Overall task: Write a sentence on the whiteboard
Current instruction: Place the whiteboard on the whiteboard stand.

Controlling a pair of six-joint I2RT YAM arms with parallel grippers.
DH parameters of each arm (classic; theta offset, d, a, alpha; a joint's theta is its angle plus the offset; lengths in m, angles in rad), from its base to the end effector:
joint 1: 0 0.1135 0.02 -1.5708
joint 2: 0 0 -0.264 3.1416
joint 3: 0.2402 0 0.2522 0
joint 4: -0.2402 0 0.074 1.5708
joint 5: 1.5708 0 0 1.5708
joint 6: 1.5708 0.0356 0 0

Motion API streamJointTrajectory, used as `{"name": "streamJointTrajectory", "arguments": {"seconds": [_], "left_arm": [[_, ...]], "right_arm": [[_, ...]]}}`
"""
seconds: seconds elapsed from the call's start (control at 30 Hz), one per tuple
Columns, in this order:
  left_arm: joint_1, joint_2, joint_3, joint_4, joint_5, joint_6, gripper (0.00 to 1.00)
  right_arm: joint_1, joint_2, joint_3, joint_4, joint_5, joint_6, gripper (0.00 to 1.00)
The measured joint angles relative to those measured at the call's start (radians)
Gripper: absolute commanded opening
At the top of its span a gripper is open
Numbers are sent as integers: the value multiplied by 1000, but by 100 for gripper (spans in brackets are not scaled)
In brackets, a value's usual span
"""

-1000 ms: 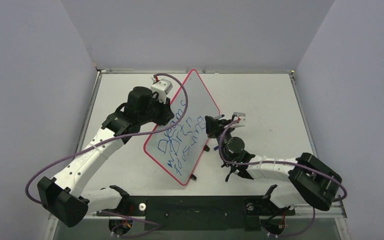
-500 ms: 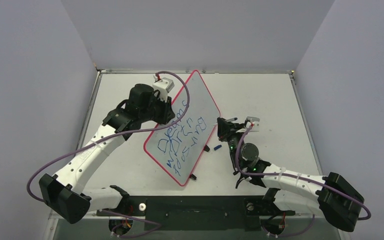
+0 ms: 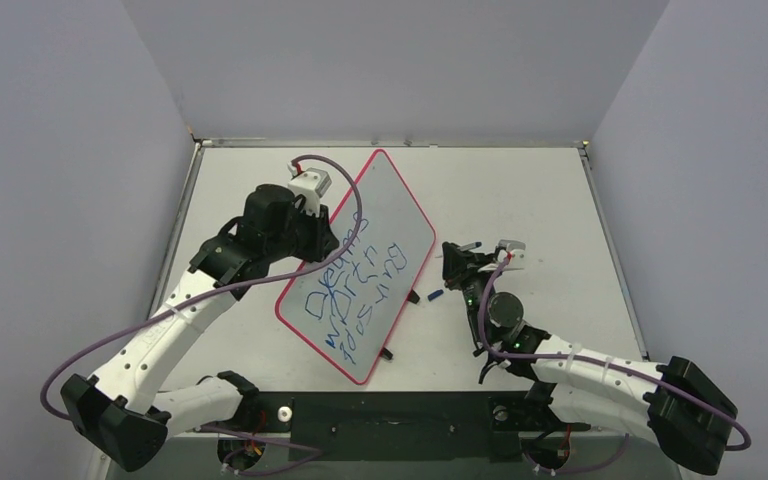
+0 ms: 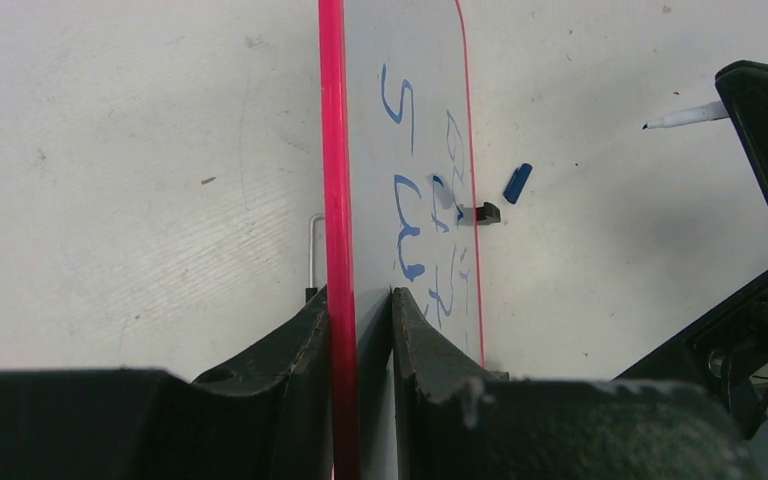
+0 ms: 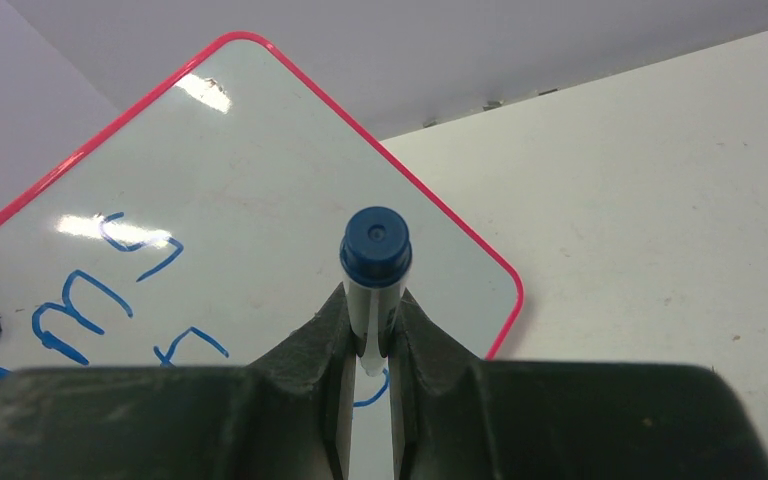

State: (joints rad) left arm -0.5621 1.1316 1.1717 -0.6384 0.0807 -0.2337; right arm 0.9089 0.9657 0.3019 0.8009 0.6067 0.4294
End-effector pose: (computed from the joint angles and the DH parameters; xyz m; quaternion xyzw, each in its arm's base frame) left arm 0.2020 -0.1306 0.3605 0.1630 0.8684 -0.2138 0.4166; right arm 0.1402 0.1469 0.2411 0.0699 0.6626 0.2924 0.6861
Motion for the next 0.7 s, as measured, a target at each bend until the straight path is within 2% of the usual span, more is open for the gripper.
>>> {"name": "streamJointTrajectory", "arguments": {"seconds": [0.17,0.23,0.33,0.53,0.7], "left_arm": [[2,-31,-59,58,-34,-32,0],[5,-42,-75,68,-44,-39,3],[9,-53,-91,77,-59,-48,12],[10,-45,-121,109,-97,-65,23],[11,-23,-162,145,-198,-69,38]], "right_arm": [[0,-13,-17,-6,8,1,0],[0,-13,-24,-6,8,1,0],[-3,-11,-29,-9,10,3,0],[-5,55,-31,11,9,18,0],[-5,116,-34,24,6,34,0]]}}
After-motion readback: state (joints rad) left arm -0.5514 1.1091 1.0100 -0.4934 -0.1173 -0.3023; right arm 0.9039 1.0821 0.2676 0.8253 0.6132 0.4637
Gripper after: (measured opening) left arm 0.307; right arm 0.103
